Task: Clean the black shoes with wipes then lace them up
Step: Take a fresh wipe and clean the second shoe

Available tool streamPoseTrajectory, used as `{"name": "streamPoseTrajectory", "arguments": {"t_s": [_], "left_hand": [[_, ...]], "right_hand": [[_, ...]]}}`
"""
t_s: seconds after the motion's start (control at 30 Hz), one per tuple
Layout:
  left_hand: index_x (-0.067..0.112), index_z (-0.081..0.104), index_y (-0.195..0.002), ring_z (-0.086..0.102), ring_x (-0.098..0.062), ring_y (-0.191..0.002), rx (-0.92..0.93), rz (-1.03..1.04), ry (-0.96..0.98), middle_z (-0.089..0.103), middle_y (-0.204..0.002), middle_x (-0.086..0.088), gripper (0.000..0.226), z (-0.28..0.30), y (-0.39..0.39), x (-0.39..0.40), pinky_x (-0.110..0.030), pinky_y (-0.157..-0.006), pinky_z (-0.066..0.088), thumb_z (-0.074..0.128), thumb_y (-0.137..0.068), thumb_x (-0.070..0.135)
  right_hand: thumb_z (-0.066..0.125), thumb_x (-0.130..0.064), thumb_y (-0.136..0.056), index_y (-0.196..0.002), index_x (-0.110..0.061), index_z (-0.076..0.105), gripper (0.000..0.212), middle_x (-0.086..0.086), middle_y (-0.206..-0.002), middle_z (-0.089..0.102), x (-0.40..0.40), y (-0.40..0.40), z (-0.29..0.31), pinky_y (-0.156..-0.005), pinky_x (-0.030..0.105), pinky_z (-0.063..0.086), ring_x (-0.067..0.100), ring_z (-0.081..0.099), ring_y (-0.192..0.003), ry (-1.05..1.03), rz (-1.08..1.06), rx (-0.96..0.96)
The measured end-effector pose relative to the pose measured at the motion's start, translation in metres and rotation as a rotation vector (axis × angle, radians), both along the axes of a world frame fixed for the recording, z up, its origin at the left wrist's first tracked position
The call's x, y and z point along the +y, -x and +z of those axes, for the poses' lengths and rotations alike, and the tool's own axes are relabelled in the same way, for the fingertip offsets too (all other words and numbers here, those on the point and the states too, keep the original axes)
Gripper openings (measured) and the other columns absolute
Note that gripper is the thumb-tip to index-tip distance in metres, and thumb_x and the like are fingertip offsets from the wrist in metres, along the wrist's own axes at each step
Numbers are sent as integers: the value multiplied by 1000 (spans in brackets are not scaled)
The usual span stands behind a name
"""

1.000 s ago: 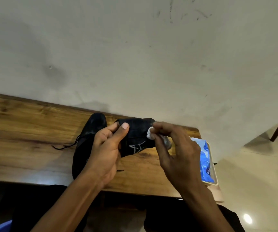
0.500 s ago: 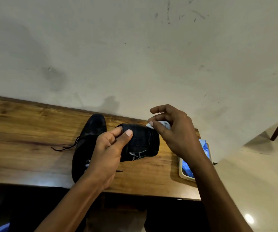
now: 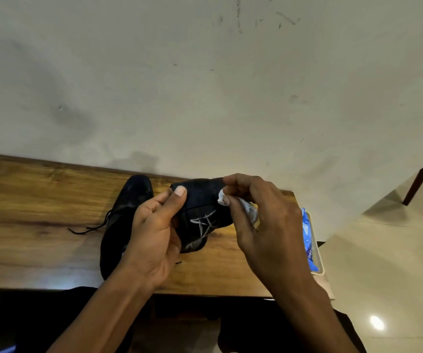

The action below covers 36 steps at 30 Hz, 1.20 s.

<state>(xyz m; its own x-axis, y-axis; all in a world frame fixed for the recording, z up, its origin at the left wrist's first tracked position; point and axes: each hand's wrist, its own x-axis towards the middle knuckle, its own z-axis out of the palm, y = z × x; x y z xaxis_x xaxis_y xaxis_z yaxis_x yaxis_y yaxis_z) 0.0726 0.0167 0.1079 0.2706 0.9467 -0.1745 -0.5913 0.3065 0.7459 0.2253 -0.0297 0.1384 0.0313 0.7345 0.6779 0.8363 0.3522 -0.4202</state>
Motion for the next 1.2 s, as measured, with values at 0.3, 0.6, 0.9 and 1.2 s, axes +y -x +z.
{"name": "streamPoseTrajectory", "arguments": {"t_s": [0.3, 0.6, 0.9, 1.2], "left_hand": [[1, 64, -123, 72, -24, -102, -149, 9, 124, 71, -116, -18, 36, 8, 0, 4, -23, -72, 61, 56, -95, 23], [7, 71, -97, 68, -14, -75, -76, -31, 69, 70, -84, -6, 33, 10, 4, 3, -25, -69, 56, 52, -98, 33], [4, 64, -121, 70, -21, -94, -73, 22, 70, 74, -106, -11, 42, 9, -3, 1, -28, -83, 54, 58, -90, 32], [9, 69, -102, 73, -15, -82, -115, 60, 68, 75, -92, -9, 25, 8, 3, 4, -23, -71, 60, 52, -100, 27]], "right_hand": [[73, -4, -89, -112, -8, 68, 23, 1, -103, 71, 16, 4, -8, -78, 29, 55, 16, 68, -94, -103, -31, 29], [69, 0, -90, -112, -3, 70, 22, 6, -103, 69, 16, 41, -21, -88, 15, 44, 15, 61, -97, -128, 96, -42], [71, -6, -91, -117, -10, 65, 28, -1, -101, 71, 36, 20, -1, -78, 29, 51, 15, 64, -94, -139, -76, -39], [70, -4, -91, -115, -5, 65, 25, 6, -101, 69, 32, 29, -17, -81, 21, 50, 17, 64, -93, -134, 0, 11]]}}
